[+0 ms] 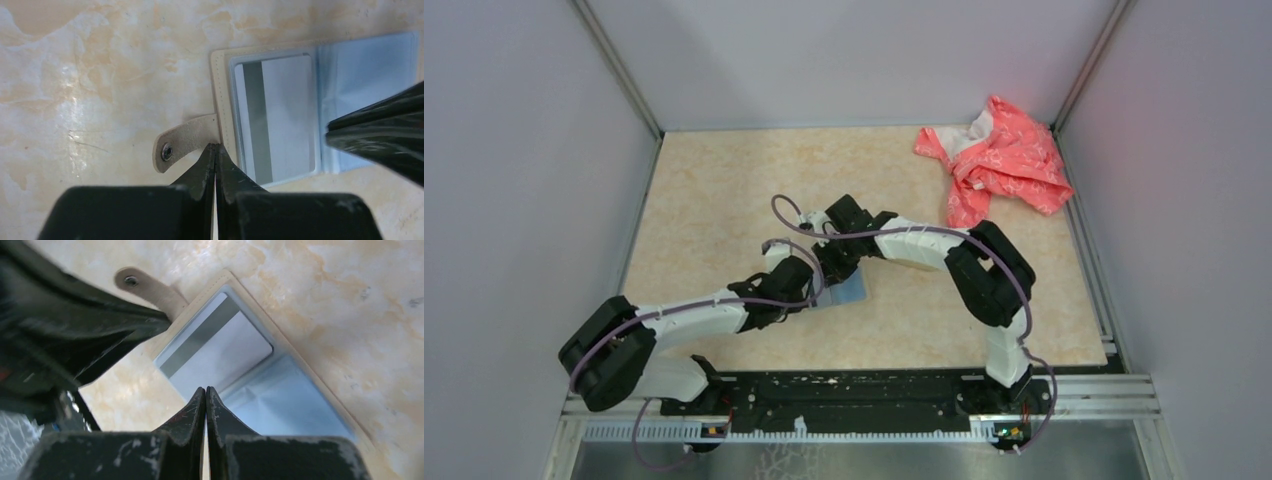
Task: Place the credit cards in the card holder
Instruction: Insert the credit card into the card holder, then close the card holder at the center of the board.
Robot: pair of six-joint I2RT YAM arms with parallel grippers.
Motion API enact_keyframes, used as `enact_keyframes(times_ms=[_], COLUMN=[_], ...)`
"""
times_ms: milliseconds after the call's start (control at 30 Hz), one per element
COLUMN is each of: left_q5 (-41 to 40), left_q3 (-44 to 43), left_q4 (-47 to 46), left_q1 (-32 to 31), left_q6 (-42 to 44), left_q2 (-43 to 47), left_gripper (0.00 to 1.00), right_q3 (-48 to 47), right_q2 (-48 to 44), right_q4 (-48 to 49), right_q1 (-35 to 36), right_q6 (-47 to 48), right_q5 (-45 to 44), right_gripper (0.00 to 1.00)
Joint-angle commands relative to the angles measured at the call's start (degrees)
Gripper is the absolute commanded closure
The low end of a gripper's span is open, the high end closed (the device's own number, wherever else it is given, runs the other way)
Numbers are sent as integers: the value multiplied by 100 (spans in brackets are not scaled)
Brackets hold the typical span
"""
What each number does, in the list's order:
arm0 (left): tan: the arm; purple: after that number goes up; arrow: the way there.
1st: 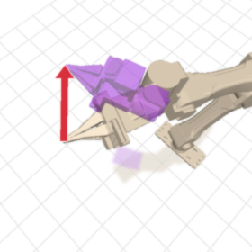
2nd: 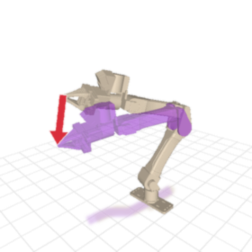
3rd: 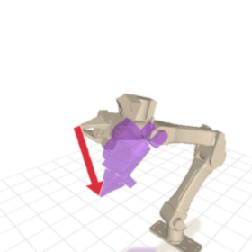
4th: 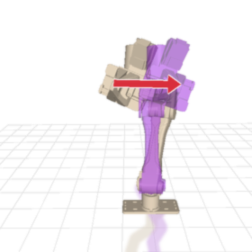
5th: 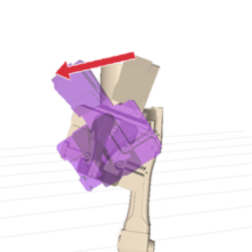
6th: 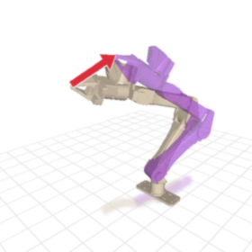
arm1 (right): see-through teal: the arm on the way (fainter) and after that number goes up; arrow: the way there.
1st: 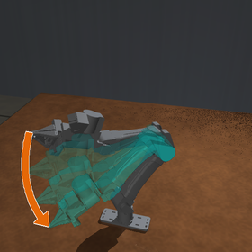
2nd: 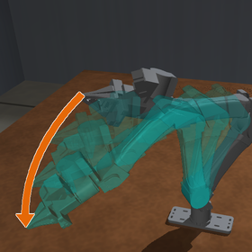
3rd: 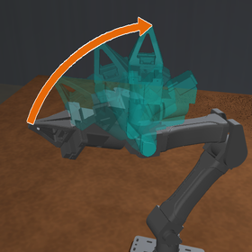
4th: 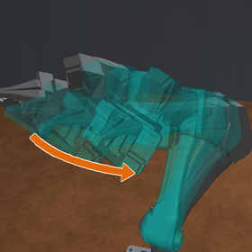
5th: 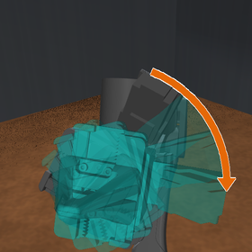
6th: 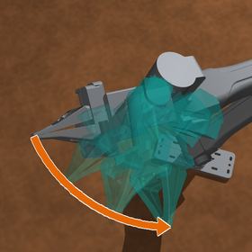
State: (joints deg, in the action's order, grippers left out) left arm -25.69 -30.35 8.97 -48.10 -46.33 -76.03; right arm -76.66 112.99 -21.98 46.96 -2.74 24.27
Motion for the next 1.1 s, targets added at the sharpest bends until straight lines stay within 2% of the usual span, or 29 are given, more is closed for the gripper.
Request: enact_keyframes(times_ms=[0, 67, 167, 200, 267, 300, 333, 433, 533, 767, 1067], left_q5=[505, 858, 1399, 1516, 1537, 1470, 1378, 1094, 598, 43, 678], left_q3=[140, 87, 228, 336, 584, 727, 835, 1000, 1046, 774, 858], left_q4=[334, 403, 256, 183, 61, 32, 51, 293, 612, 722, -497], left_q1=[20, 20, 20, 20, 22, 34, 41, 91, 186, 497, 874], left_q6=[116, 314, 676, 769, 859, 896, 905, 871, 689, 258, 542], left_q2=[392, 854, 1637, 1939, 2476, 2707, 2889, 3121, 2951, 1895, 1447], left_gripper=[93, 80, 59, 52, 42, 40, 38, 37, 38, 51, 56], right_q3=[295, 626, 1246, 1408, 1499, 1422, 1300, 1080, 1300, 1120, 1022], right_q2=[-1310, -1817, -2379, -2445, -2352, -2220, -2083, -1795, -1820, -1578, -1476], right_q4=[326, 472, 886, 899, 447, 134, -28, -214, 61, -88, -97], right_q1=[-139, -143, -143, -143, -143, -152, -176, -271, -277, -345, -438], right_q6=[1063, 1577, 2361, 2783, 3939, 4459, 4493, 4384, 4345, 4079, 3784], right_q5=[522, 648, 1060, 1266, 1573, 1622, 1604, 1759, 1750, 1869, 1768], right_gripper=[98, 92, 65, 59, 59, 65, 67, 71, 70, 71, 72])
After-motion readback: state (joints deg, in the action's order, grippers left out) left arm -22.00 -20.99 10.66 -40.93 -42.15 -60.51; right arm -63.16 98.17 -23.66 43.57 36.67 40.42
